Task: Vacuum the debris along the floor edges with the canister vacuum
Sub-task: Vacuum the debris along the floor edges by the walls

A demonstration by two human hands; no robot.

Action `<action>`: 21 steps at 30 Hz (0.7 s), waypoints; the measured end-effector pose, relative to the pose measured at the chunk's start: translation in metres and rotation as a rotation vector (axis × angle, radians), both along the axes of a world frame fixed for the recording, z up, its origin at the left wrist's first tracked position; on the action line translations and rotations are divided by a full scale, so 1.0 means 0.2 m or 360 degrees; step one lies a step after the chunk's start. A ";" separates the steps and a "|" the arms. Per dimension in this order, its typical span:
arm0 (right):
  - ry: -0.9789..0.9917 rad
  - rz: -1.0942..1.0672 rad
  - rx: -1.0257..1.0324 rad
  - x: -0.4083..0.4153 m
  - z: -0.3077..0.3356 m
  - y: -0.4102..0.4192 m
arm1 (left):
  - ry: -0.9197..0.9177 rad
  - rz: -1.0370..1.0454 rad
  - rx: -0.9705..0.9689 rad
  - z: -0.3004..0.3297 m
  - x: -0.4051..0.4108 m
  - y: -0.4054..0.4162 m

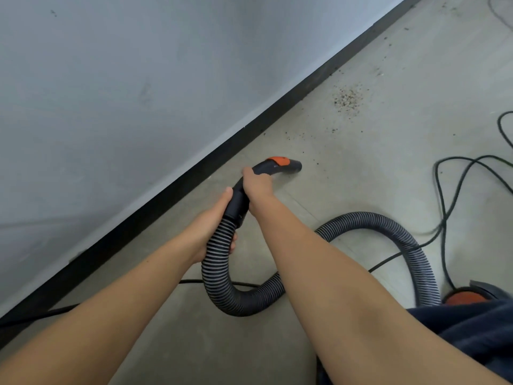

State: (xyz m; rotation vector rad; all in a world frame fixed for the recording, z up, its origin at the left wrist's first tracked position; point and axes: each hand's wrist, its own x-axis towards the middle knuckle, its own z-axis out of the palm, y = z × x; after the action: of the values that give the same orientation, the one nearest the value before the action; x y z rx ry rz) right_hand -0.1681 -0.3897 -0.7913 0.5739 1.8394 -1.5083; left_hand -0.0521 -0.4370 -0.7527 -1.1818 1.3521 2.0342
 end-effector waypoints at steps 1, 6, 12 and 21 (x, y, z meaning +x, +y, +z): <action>0.0006 -0.0016 0.0029 -0.03 -0.01 0.04 | -0.0003 -0.0005 0.0031 0.00 -0.03 0.04; 0.0011 -0.0106 0.0089 -0.10 -0.06 0.21 | -0.0022 -0.0054 0.0124 0.00 -0.09 0.21; 0.0018 -0.0041 -0.0026 -0.16 -0.04 0.22 | -0.0033 0.0006 0.0140 0.02 -0.13 0.22; -0.0082 0.0252 -0.0225 -0.05 0.04 0.06 | -0.0011 0.0296 0.0088 0.05 -0.01 0.16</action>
State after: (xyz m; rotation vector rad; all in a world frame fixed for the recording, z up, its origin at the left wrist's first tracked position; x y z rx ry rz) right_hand -0.1790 -0.3773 -0.7834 0.3870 1.6821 -1.4893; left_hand -0.0548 -0.4047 -0.7434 -1.3322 1.2144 2.1772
